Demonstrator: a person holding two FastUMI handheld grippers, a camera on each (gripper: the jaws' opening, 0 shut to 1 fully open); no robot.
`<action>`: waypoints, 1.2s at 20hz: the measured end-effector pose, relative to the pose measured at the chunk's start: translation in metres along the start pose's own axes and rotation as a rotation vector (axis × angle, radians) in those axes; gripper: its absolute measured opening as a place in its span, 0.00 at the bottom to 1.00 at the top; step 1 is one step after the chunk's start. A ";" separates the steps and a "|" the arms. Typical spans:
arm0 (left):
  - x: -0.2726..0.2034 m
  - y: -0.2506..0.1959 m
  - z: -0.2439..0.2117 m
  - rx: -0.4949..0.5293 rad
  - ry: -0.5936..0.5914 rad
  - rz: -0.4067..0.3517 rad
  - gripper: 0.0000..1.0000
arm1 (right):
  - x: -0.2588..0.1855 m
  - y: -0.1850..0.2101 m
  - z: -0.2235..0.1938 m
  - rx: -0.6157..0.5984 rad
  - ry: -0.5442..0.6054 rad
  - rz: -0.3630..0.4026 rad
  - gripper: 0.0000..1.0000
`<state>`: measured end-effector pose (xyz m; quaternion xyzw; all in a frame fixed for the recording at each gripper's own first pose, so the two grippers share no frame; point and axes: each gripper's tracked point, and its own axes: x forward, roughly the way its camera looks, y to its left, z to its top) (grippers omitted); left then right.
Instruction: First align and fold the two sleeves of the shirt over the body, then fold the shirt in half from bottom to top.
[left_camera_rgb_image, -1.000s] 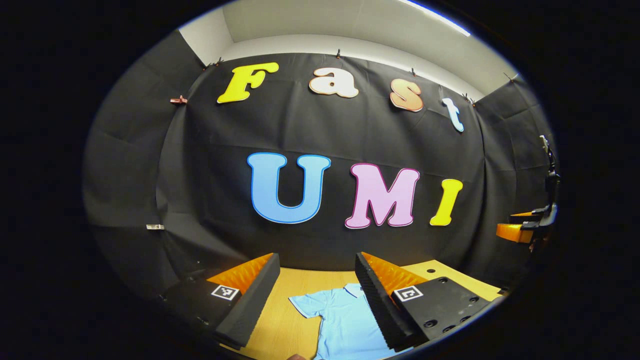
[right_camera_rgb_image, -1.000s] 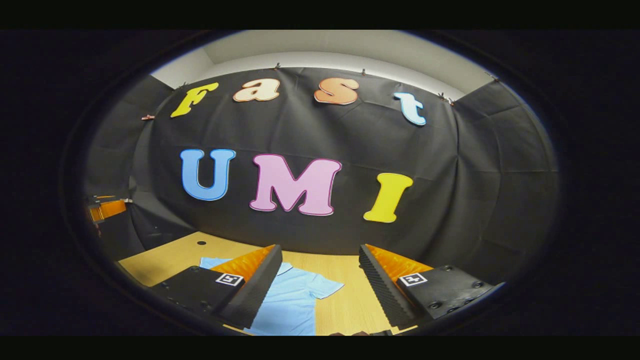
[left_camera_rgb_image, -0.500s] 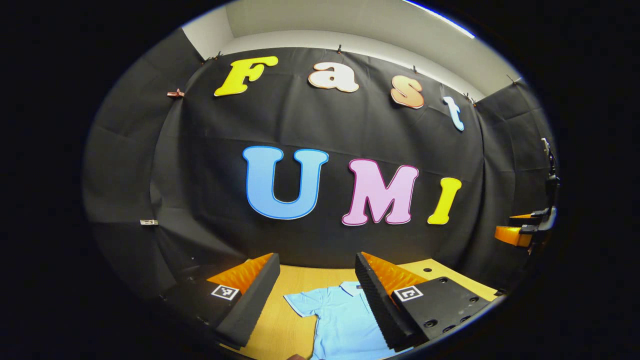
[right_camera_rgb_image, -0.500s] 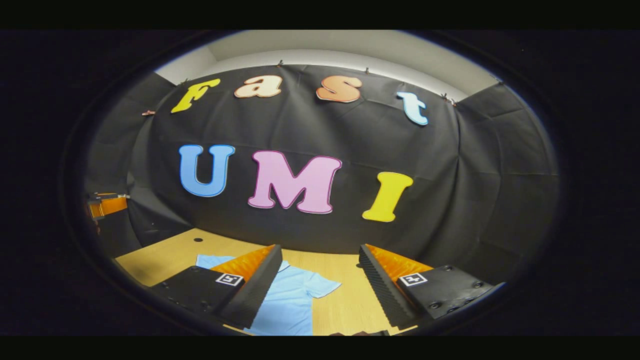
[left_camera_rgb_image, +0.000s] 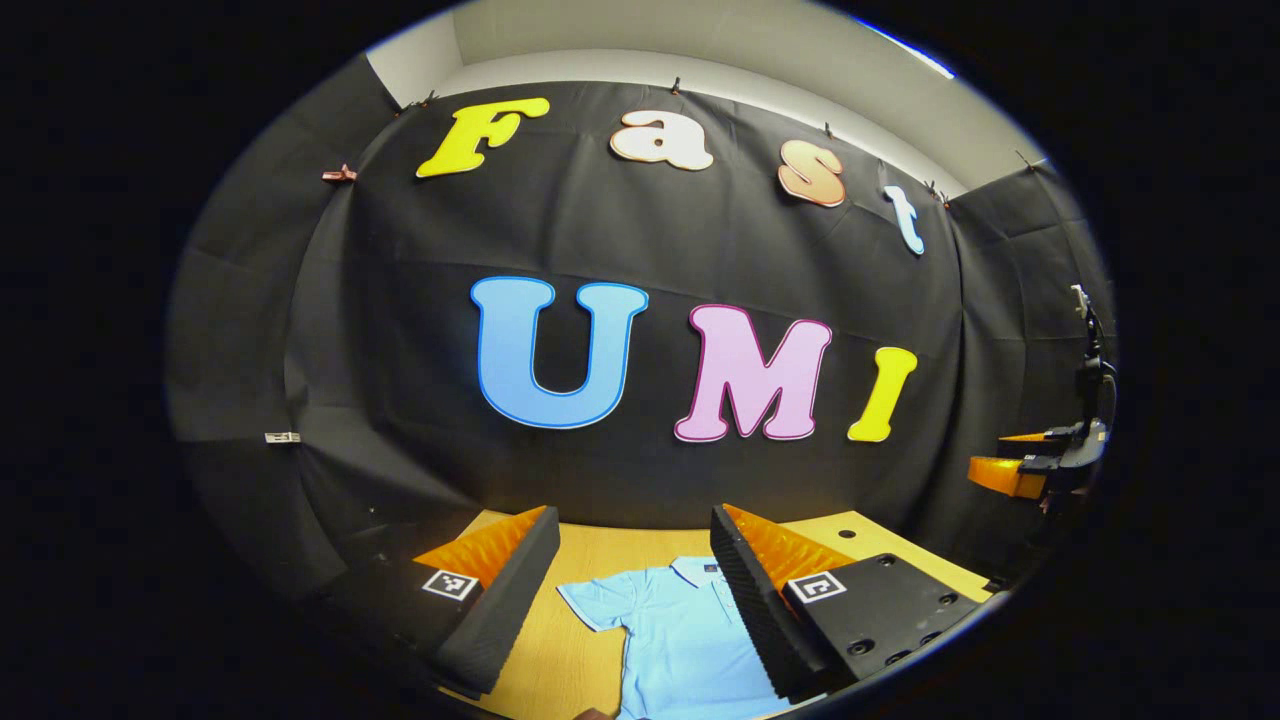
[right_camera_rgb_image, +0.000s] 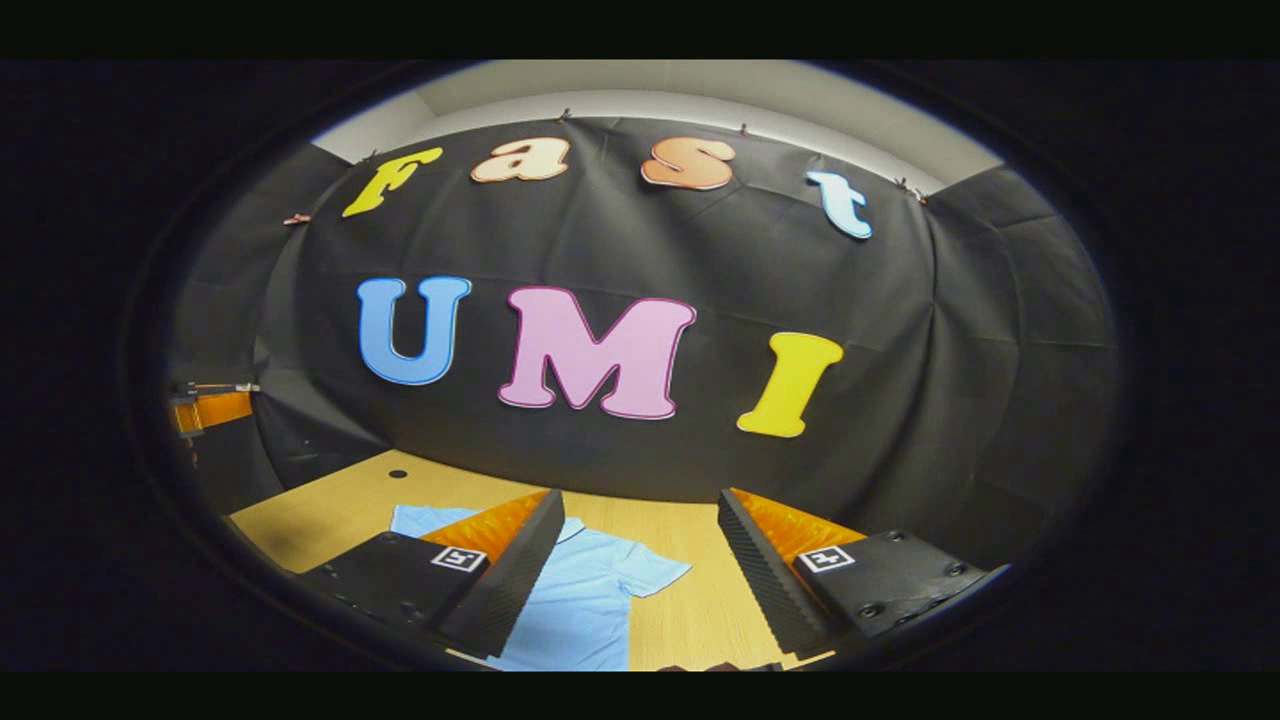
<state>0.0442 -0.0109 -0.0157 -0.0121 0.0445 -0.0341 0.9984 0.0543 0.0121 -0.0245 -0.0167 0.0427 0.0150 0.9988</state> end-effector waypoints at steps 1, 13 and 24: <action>0.005 -0.001 -0.001 0.001 0.002 0.002 0.97 | 0.009 0.002 -0.003 -0.008 0.007 0.014 0.97; 0.071 -0.003 -0.008 -0.003 0.023 0.084 0.97 | 0.151 -0.009 -0.061 0.018 0.155 0.097 0.97; 0.105 -0.009 -0.032 -0.001 0.087 0.128 0.96 | 0.238 -0.016 -0.156 0.032 0.339 0.127 0.97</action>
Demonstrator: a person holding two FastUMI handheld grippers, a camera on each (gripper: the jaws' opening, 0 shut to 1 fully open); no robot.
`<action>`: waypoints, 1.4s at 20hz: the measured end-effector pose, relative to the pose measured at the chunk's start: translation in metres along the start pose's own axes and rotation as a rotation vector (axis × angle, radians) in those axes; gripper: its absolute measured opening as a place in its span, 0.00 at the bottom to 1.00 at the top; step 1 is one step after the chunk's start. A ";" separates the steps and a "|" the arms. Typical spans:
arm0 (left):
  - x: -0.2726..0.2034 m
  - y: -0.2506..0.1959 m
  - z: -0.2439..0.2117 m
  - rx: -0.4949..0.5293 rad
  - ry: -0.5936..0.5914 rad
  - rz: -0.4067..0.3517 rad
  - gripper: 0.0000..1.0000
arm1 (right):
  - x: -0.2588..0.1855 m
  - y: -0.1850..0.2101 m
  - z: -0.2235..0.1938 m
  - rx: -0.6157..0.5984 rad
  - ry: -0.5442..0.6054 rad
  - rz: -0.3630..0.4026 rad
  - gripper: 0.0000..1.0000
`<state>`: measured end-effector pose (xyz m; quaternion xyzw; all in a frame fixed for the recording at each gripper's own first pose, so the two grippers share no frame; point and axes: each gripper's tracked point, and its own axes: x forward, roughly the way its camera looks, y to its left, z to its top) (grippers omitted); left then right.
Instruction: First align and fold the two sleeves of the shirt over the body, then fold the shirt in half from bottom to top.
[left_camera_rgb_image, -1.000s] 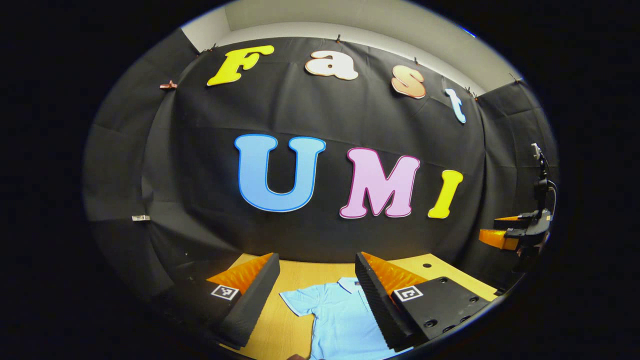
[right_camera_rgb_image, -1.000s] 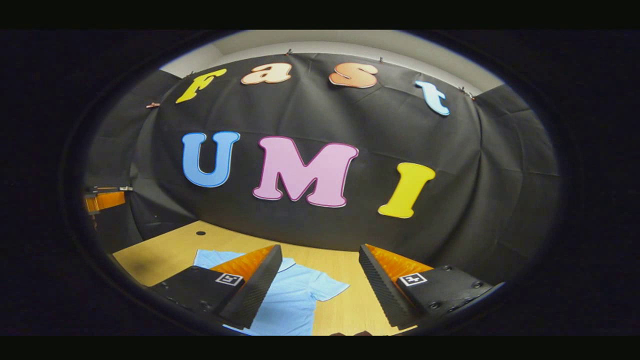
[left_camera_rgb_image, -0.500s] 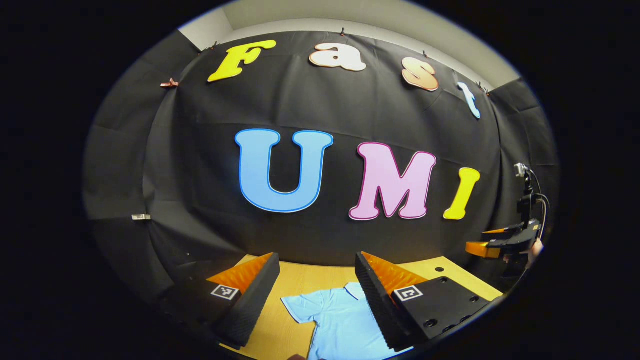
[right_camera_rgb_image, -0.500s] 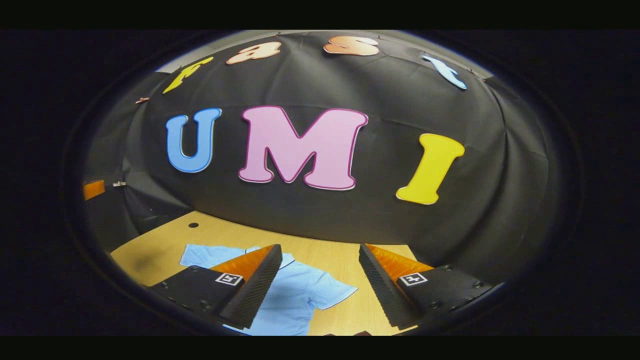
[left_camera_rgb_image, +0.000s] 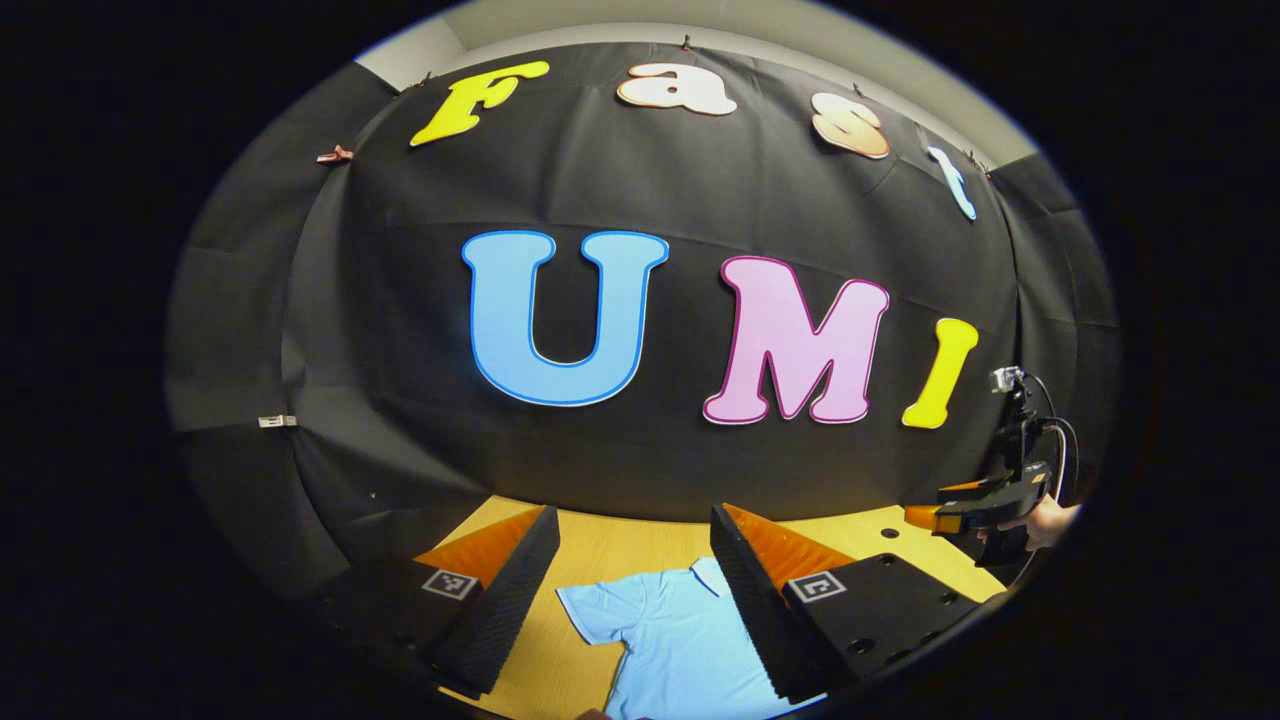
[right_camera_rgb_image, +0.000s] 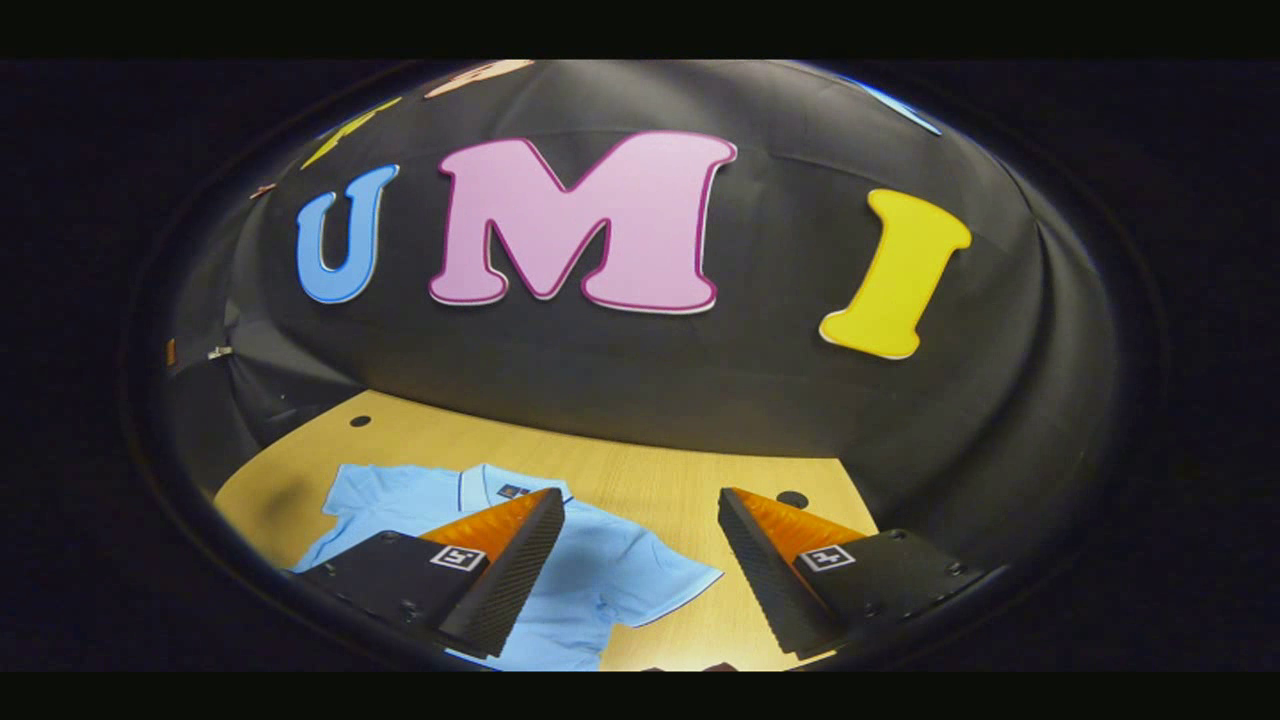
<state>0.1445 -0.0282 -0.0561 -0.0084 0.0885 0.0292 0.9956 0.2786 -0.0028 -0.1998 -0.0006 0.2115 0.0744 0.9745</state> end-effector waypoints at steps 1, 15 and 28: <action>0.002 0.002 -0.002 0.002 0.008 0.009 0.96 | 0.011 -0.003 -0.008 0.001 0.022 0.000 0.97; 0.003 0.015 -0.021 0.043 0.082 0.082 0.97 | 0.100 -0.047 -0.158 0.156 0.363 -0.020 0.98; -0.004 0.016 -0.033 0.051 0.112 0.099 0.97 | 0.118 -0.063 -0.211 0.172 0.474 -0.081 0.93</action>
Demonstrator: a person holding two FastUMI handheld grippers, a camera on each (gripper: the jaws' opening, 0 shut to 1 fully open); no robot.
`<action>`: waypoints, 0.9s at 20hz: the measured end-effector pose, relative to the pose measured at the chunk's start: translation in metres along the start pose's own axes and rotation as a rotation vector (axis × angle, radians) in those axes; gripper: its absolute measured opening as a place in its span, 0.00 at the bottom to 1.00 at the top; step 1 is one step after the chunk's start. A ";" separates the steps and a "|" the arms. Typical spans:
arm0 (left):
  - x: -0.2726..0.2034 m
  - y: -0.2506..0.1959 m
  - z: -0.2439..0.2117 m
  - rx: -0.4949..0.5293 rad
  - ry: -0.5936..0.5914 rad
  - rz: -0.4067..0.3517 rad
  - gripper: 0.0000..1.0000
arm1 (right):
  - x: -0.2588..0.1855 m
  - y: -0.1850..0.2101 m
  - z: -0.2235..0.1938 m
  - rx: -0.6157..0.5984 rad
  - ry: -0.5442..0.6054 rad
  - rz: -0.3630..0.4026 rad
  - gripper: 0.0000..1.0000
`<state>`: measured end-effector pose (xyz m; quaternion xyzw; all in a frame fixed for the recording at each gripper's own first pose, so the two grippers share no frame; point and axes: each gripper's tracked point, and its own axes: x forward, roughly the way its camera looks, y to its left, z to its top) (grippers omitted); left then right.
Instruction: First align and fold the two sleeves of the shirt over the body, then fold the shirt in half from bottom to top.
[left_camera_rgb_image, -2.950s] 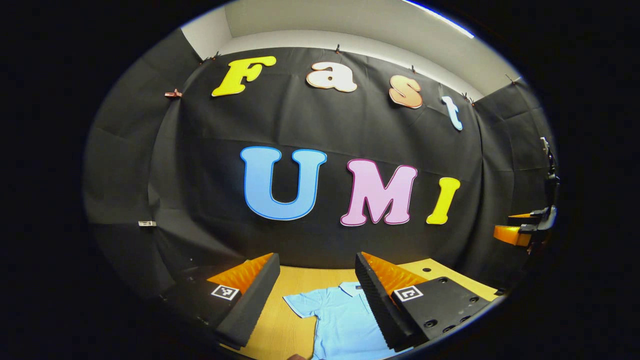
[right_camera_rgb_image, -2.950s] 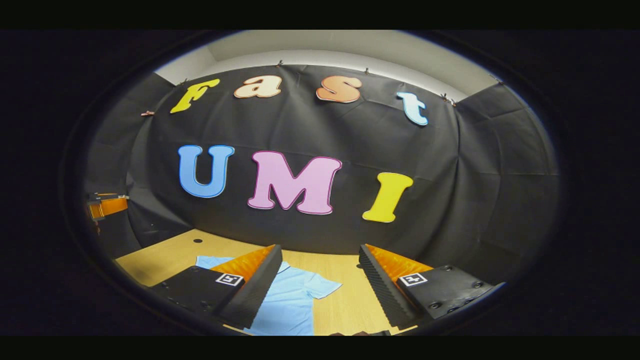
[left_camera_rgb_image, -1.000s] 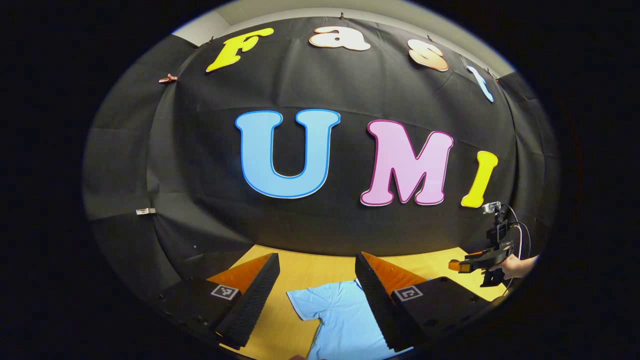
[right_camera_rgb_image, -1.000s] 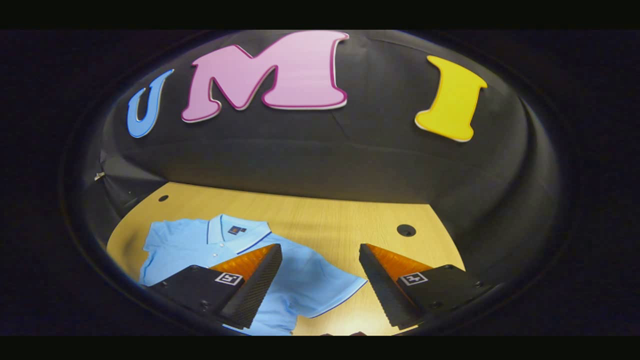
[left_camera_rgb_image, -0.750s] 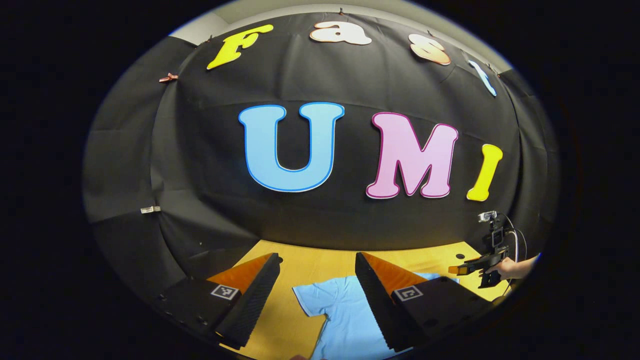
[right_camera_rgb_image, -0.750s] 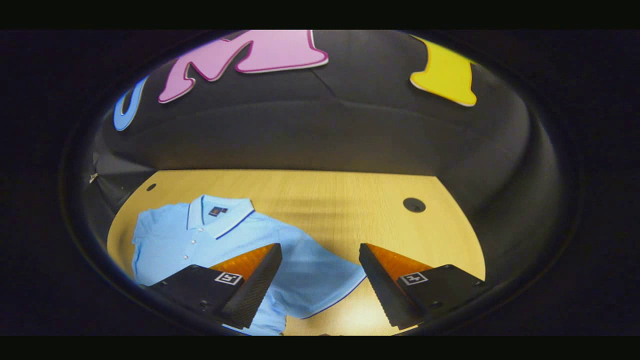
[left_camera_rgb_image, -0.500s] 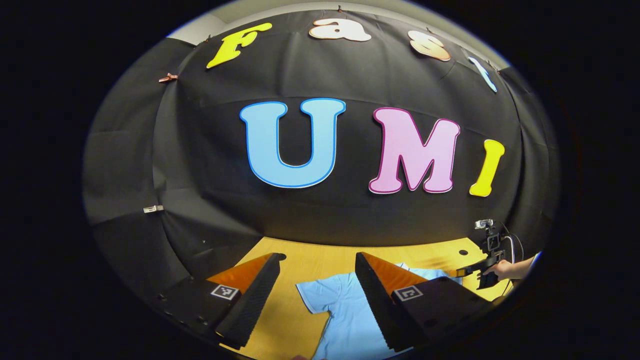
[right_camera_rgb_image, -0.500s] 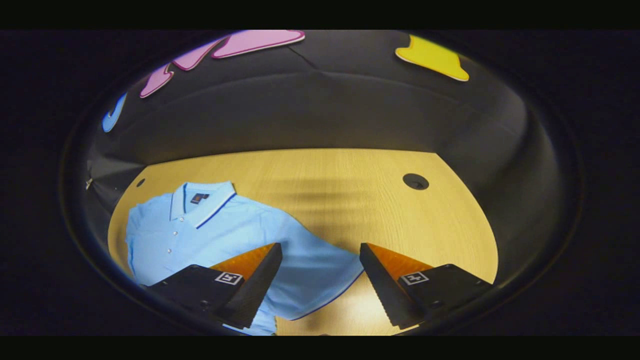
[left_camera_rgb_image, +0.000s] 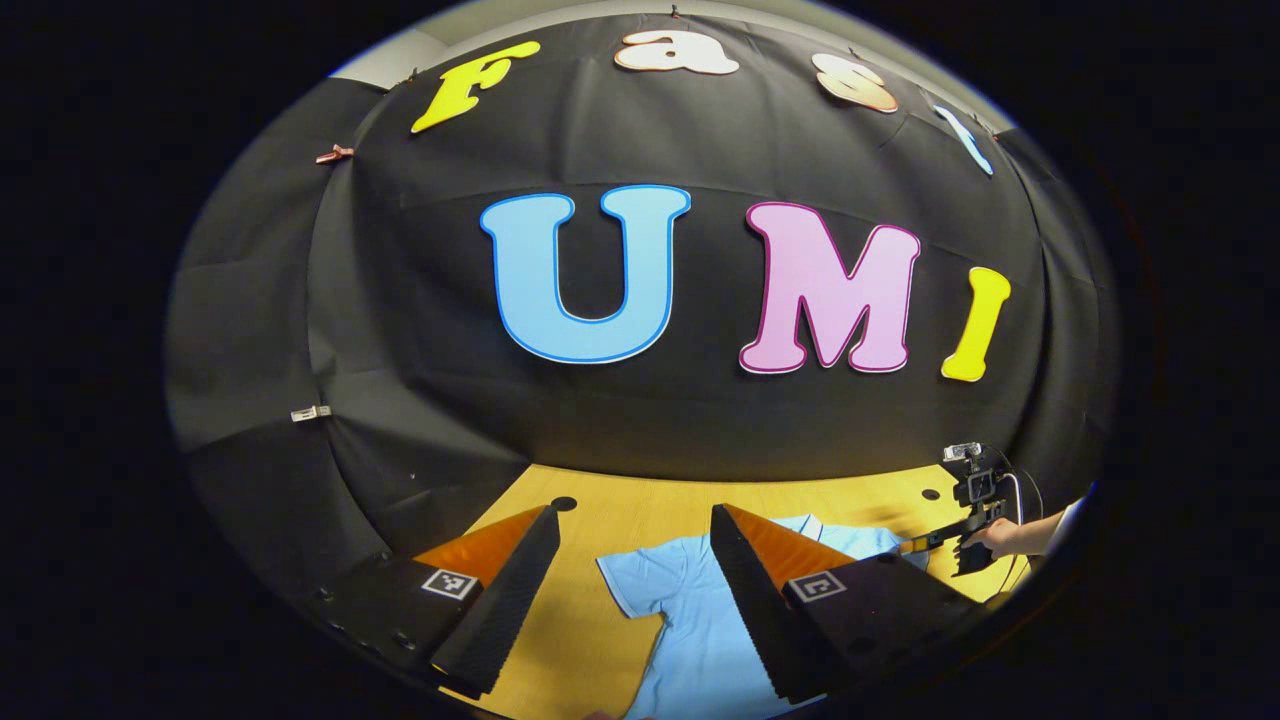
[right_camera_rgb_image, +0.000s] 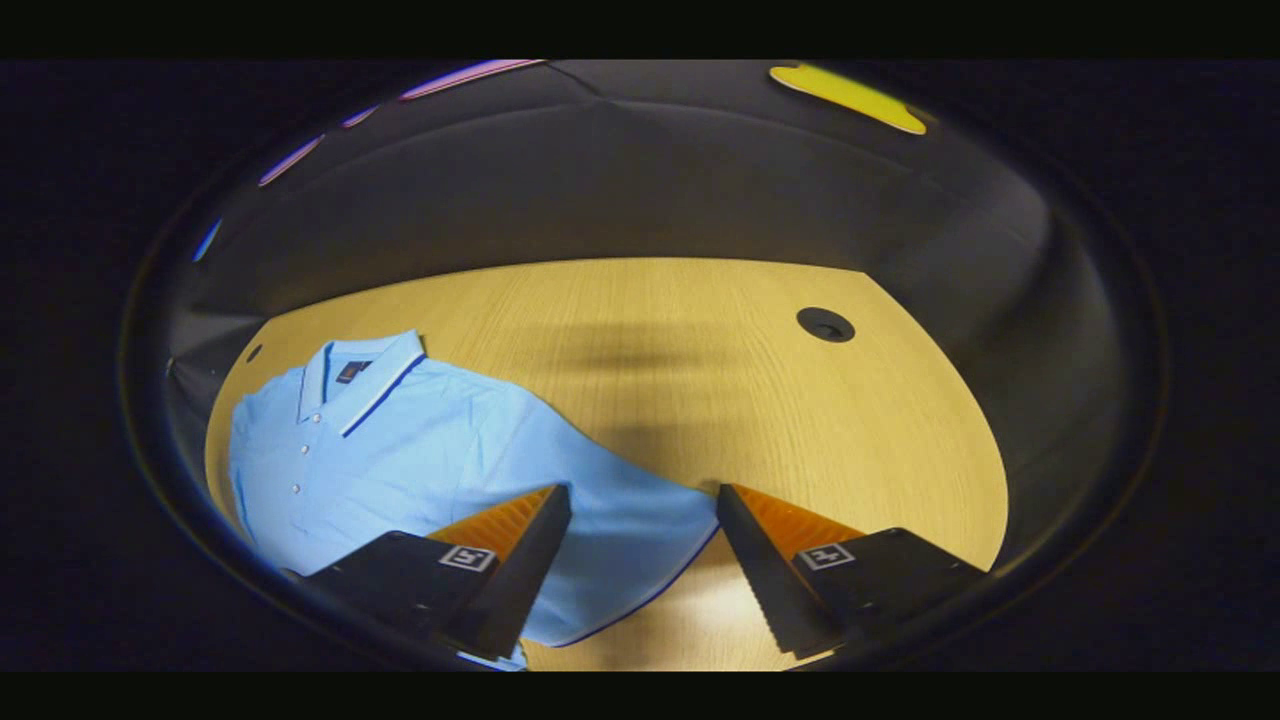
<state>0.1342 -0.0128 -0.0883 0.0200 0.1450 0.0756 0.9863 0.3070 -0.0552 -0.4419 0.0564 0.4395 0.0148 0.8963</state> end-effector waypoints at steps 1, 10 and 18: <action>0.000 -0.001 -0.001 -0.002 0.003 0.000 0.97 | 0.000 0.000 -0.001 -0.006 -0.001 -0.001 0.71; -0.007 0.008 -0.003 -0.015 -0.006 0.015 0.97 | -0.034 0.031 0.038 0.056 -0.103 0.066 0.07; 0.017 -0.013 -0.045 -0.017 0.065 -0.059 0.96 | -0.060 0.136 0.039 0.006 -0.089 0.276 0.06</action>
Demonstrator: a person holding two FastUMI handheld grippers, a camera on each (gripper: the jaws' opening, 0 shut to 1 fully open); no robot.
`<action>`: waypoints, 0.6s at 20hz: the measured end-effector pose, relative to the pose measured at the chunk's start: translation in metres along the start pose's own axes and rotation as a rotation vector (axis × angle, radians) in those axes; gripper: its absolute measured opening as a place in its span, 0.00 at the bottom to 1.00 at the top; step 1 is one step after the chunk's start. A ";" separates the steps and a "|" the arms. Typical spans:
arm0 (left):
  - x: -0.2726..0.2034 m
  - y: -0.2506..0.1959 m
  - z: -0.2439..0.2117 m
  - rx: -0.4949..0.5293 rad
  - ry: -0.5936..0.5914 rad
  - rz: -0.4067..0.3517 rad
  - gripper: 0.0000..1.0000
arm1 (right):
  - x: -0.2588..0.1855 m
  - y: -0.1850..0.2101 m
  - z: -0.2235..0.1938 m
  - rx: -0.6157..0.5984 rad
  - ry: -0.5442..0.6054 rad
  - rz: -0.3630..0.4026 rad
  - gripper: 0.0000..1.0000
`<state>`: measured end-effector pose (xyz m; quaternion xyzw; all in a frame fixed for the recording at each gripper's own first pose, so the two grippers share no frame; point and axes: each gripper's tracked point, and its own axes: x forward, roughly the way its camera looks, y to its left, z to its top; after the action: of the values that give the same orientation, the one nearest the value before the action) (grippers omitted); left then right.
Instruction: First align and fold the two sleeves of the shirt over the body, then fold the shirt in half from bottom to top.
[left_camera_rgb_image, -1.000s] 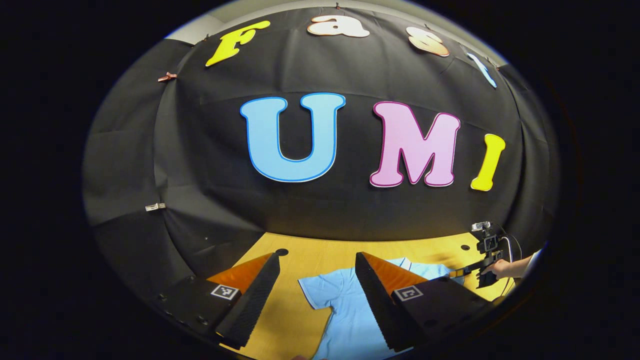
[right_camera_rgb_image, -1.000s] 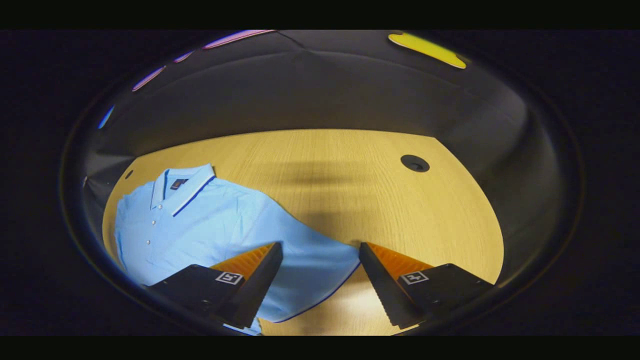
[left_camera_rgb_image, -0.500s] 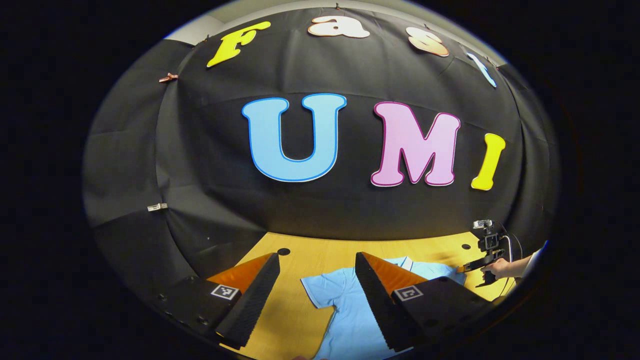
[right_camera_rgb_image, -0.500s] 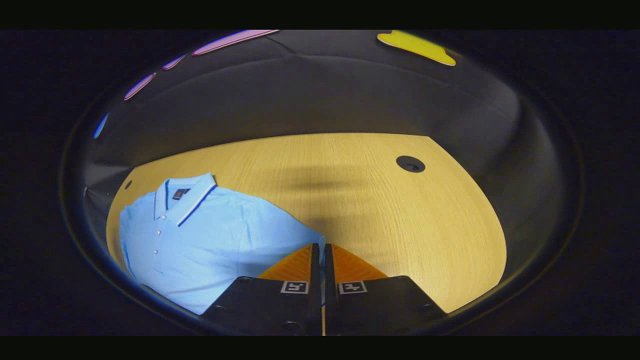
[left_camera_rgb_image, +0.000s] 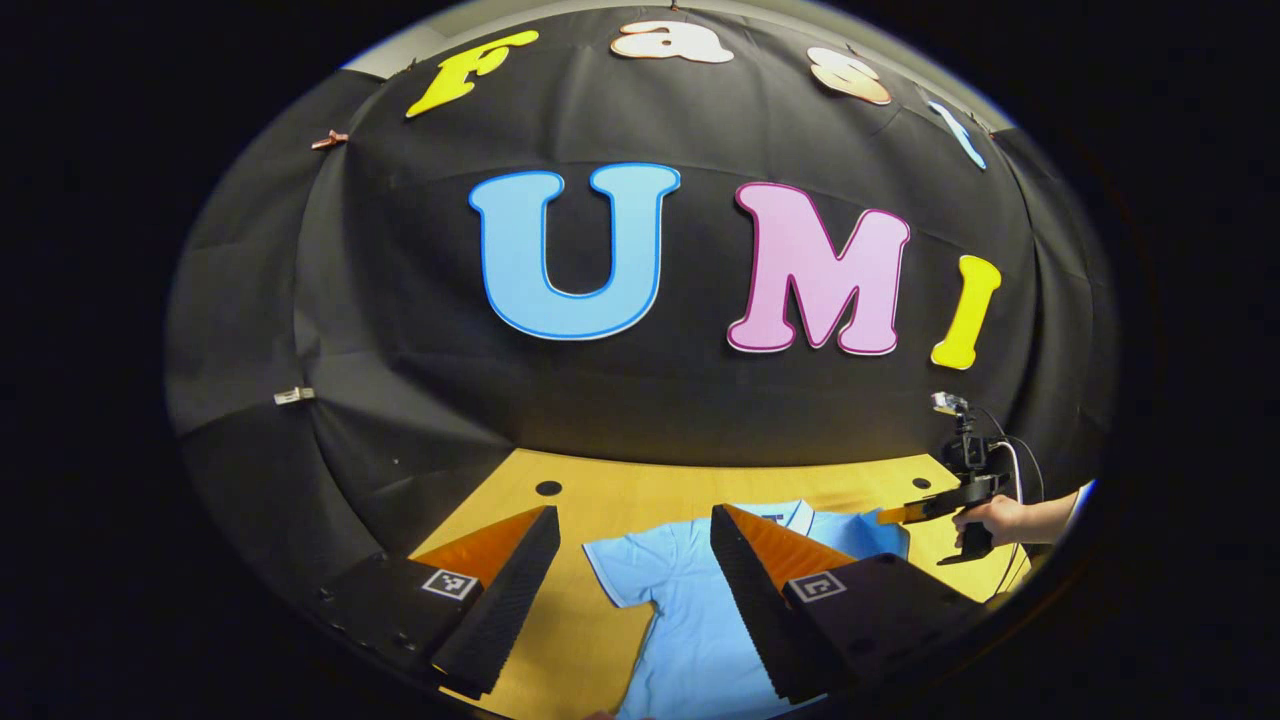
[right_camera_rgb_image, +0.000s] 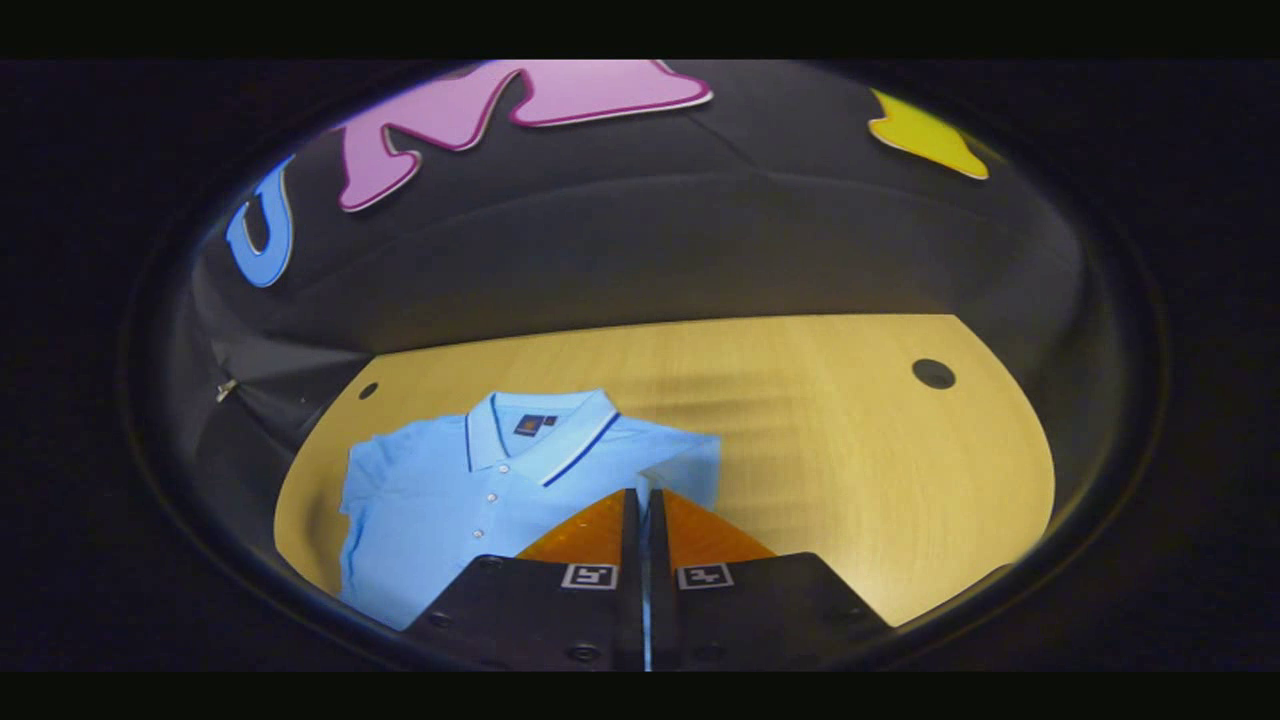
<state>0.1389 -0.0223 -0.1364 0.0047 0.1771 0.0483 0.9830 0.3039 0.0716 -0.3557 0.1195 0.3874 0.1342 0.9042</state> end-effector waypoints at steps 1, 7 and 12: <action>0.005 -0.003 -0.011 -0.006 0.026 -0.015 0.97 | 0.006 0.006 -0.007 -0.003 0.021 0.011 0.04; 0.021 -0.012 -0.031 -0.038 0.068 -0.020 0.97 | 0.034 0.010 -0.039 -0.058 0.102 0.014 0.07; 0.031 -0.009 -0.033 -0.032 0.079 -0.007 0.97 | 0.037 0.023 -0.054 -0.068 0.137 0.063 0.23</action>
<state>0.1570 -0.0285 -0.1780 -0.0135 0.2151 0.0479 0.9753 0.2857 0.1120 -0.4095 0.0911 0.4398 0.1834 0.8744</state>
